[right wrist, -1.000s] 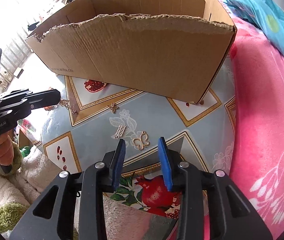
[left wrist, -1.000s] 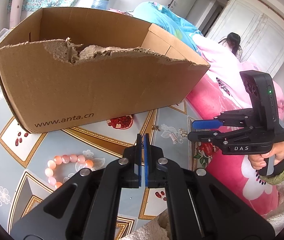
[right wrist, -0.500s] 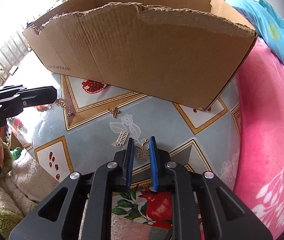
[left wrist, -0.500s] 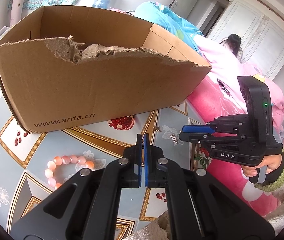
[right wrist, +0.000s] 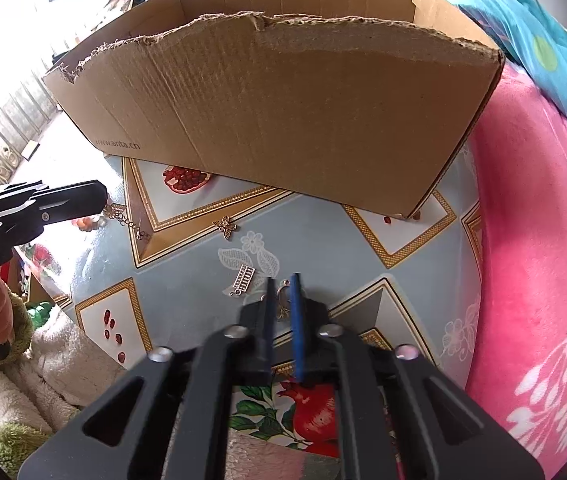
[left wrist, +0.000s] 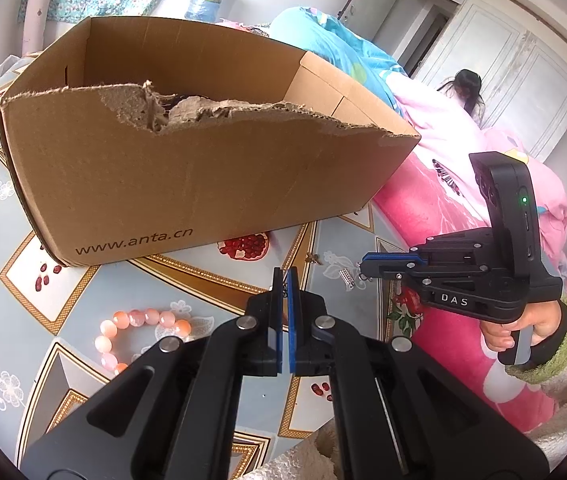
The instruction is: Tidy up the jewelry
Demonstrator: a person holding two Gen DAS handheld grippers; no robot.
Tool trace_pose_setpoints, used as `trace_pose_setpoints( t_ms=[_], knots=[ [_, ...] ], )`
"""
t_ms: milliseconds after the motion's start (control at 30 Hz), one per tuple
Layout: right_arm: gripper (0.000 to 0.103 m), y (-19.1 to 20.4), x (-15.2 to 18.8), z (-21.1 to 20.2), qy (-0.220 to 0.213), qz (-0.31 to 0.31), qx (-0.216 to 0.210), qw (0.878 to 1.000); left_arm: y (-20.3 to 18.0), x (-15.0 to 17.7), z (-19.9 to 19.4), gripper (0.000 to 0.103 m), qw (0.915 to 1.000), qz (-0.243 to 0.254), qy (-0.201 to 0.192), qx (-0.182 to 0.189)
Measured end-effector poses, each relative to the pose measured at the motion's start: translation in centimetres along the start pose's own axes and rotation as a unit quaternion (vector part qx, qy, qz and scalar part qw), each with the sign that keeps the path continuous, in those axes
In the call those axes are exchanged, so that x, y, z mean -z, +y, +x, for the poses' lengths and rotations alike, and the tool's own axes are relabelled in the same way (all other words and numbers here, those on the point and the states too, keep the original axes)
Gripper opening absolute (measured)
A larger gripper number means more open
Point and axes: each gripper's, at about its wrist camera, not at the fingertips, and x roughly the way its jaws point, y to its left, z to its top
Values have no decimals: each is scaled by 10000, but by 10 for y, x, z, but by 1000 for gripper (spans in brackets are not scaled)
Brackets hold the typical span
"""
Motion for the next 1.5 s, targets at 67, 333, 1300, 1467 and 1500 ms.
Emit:
trace_pose_setpoints(
  t_ms=[67, 333, 1300, 1467, 1500],
  knots=[
    [2, -3, 0, -2, -18, 56, -28, 10000, 0, 0, 0, 1, 10000, -1, 1, -4],
    [5, -12, 0, -21, -177, 174, -212, 9995, 0, 0, 0, 1, 10000, -9, -7, -9],
    [5, 22, -6, 0, -83, -188, -276, 9994, -3, 2, -17, 1, 9999, 38, -158, -44],
    [5, 7, -8, -25, -381, -28, -415, 9984, -8, 1, -32, 1, 9995, 115, -291, -95],
    [5, 7, -9, -32, -461, -4, -445, 9979, -10, 0, -37, 1, 9993, 136, -338, -85]
  ],
)
